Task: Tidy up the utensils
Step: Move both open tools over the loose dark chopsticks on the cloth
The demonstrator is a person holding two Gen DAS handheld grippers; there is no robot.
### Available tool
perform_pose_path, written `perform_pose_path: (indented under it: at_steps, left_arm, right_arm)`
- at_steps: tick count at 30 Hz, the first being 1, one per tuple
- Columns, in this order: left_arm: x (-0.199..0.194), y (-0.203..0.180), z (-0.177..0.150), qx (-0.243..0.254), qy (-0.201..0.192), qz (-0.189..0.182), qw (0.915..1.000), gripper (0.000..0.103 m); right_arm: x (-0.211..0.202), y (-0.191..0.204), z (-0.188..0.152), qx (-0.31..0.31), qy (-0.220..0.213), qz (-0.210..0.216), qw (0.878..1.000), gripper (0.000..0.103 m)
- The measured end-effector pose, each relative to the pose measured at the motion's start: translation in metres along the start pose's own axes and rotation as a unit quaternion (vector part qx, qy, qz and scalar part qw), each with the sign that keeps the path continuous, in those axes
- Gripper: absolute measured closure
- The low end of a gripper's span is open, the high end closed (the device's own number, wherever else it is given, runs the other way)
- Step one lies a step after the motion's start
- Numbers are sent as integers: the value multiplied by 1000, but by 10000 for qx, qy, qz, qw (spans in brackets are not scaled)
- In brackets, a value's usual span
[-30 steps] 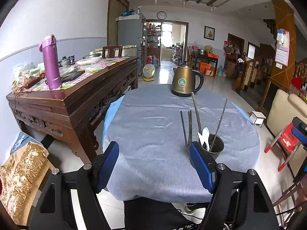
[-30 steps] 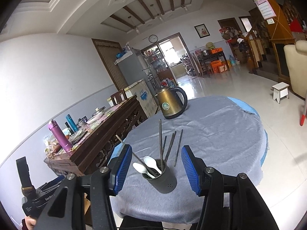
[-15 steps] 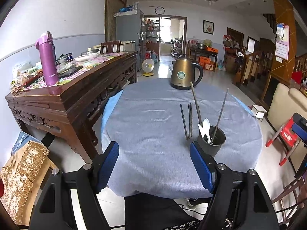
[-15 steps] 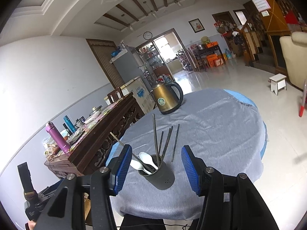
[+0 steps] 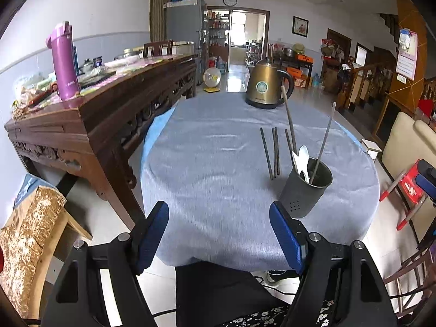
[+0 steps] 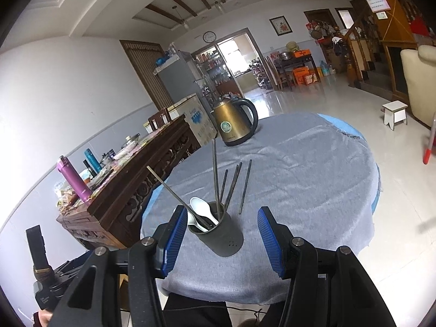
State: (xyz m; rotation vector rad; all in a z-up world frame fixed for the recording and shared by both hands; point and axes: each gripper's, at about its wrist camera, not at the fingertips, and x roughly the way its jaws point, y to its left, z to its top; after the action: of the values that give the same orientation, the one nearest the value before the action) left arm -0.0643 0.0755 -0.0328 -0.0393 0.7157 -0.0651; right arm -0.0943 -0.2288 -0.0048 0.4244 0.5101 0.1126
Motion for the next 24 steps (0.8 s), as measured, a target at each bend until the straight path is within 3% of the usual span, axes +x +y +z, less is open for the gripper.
perform_pose_path:
  at_steps: [13, 24]
  left_arm:
    - [16, 8, 0, -47, 107, 54, 9999, 26]
    - [37, 23, 43, 92, -388, 317, 9987, 26]
  right_arm:
    - [19, 0, -3, -149, 214, -117, 9996, 46]
    - [42, -13, 36, -263, 146, -430, 9986, 46]
